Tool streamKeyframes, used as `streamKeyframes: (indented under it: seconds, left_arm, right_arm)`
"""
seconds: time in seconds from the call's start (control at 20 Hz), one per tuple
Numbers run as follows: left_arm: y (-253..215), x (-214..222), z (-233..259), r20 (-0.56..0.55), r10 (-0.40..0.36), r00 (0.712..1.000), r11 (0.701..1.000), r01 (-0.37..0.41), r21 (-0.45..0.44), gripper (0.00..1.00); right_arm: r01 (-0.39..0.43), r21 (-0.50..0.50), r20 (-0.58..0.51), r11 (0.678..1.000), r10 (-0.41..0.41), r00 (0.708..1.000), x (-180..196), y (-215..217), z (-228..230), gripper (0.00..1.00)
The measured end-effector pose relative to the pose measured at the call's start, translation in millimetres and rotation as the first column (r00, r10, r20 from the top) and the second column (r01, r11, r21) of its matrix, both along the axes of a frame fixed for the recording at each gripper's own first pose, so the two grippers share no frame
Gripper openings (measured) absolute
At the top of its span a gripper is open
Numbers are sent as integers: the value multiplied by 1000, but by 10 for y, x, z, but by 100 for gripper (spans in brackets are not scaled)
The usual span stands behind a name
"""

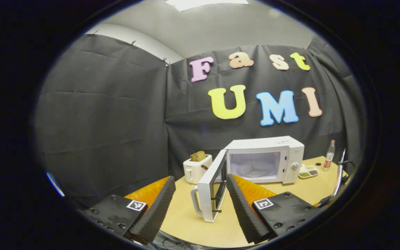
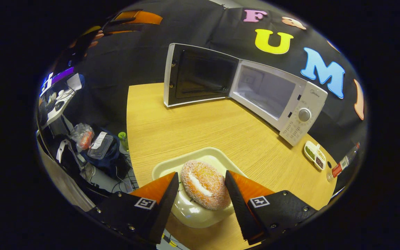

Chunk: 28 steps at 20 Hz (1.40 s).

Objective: Open the microwave oven with the left hand, put the food in, and close the microwave oven.

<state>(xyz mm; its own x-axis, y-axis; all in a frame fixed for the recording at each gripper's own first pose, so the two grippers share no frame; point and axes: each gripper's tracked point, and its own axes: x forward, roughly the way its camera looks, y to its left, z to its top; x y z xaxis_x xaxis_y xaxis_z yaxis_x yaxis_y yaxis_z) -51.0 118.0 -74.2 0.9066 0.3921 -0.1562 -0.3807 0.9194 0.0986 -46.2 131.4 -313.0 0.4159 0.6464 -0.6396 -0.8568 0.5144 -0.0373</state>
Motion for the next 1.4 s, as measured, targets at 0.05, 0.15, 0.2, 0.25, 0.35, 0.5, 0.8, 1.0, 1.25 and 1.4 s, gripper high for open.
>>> streamKeyframes:
  seconds: [0.05, 0.15, 0.2, 0.25, 0.35, 0.5, 0.8, 1.0, 1.25, 1.4]
  left_arm:
    - [2, -11, 2, 2, 10, 1000, 1000, -10, -2, 96]
    - [-3, -26, 10, 1, 25, 1000, 1000, -25, 3, 96]
    - [-19, -28, 33, -1, 28, 1000, 1000, -28, 12, 96]
    - [-39, -39, 54, -3, 30, 1000, 999, -30, 23, 96]
    - [-72, -43, 106, 0, 36, 999, 999, -36, 41, 96]
    - [-112, -29, 175, 11, 45, 999, 998, -45, 40, 94]
    - [-25, 27, 220, 30, 51, 998, 998, -52, 39, 96]
    - [123, 117, 213, 55, 62, 997, 998, -64, 18, 96]
    - [334, 318, 255, 96, 65, 993, 998, -64, -13, 94]
    - [439, 408, 271, 114, 57, 992, 998, -56, -17, 96]
  right_arm:
    - [-3, -7, 2, 1000, 3, 1000, 29, 7, -35, 83]
    - [-13, -19, 9, 1000, 14, 1000, 95, -3, -78, 83]
    - [-20, -23, 8, 1000, 20, 1000, 115, -5, -94, 83]
    - [-26, -22, 3, 999, 26, 1000, 126, 5, -117, 83]
    - [-39, -22, 7, 999, 39, 999, 127, 15, -112, 83]
    - [-70, -49, 34, 996, 72, 997, 122, 5, -138, 83]
    - [-65, -61, 44, 996, 68, 997, 207, 20, -128, 74]
    - [-28, -55, 95, 998, 33, 995, 390, 65, 119, 74]
    - [16, -15, 209, 1000, -12, 978, 781, 220, 643, 74]
    - [54, 6, 292, 999, -53, 955, 1081, 303, 951, 74]
